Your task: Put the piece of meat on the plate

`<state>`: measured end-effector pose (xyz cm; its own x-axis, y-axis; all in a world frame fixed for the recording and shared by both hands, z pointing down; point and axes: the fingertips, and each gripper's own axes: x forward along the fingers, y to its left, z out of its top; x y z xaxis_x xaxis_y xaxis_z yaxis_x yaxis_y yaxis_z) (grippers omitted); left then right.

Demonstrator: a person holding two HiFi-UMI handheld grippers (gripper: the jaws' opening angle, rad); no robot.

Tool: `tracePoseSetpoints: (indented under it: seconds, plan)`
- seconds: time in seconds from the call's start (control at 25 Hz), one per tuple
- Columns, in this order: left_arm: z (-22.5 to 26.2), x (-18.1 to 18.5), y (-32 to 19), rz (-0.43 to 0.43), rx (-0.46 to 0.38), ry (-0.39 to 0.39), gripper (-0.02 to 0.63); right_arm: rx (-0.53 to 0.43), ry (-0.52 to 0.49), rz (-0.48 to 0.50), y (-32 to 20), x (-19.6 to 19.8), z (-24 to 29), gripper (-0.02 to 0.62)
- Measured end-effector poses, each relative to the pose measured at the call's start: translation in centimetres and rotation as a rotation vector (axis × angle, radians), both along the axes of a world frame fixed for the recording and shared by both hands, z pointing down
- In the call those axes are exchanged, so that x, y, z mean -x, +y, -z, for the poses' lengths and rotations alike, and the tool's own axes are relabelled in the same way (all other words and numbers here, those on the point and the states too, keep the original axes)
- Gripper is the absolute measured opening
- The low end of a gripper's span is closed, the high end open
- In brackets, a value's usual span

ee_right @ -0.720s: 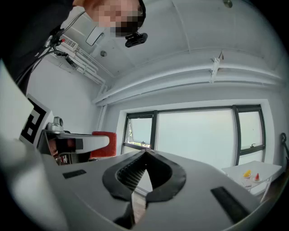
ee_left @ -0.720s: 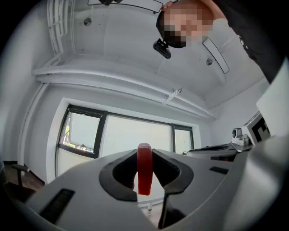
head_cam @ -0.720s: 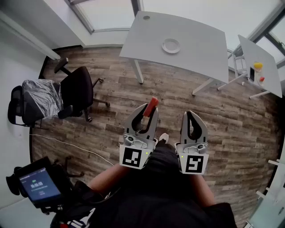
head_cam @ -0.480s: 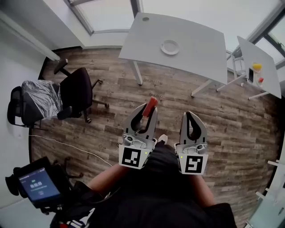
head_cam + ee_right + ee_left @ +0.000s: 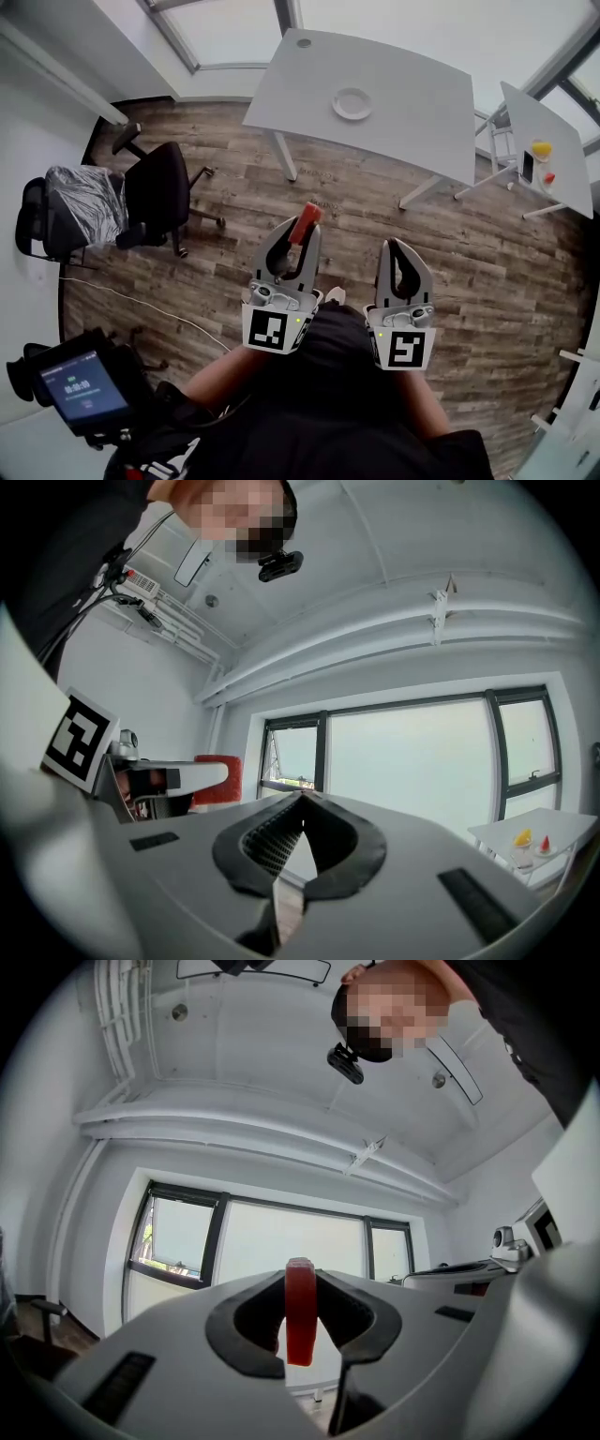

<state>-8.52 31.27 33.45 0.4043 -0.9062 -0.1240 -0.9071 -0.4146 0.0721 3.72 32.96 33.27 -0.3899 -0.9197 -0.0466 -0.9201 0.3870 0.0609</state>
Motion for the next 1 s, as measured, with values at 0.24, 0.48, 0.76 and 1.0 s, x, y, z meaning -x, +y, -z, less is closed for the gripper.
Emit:
tracePoseSetpoints:
  seconds: [0.24,0.48,0.76,1.0]
  plan:
    - [-1.3,-2.9,-0.9,0.049,0.023,-0.022,0.092,-0.066,0.107,0.027,-0.6,-2.9,-0.5,0.003]
    - [-2.0,-2.3,-1.7,0.064,0.052,-0.029,0.094,-0.041,0.088,0.043,-1.3,-2.9,-1.3,0.003]
    - [-2.3,-3.8,-5.3,0.026,0.055,-0.021,0.092,-0.005,0.057,-0.012,-4.7,-4.9,-1.9,0.003]
    - [-2.1,-5.4,-7.0,-0.028,0.045,-0.015,0.093,0.009,0.078,-0.056,-5.8,-6.3,-1.9,0.003]
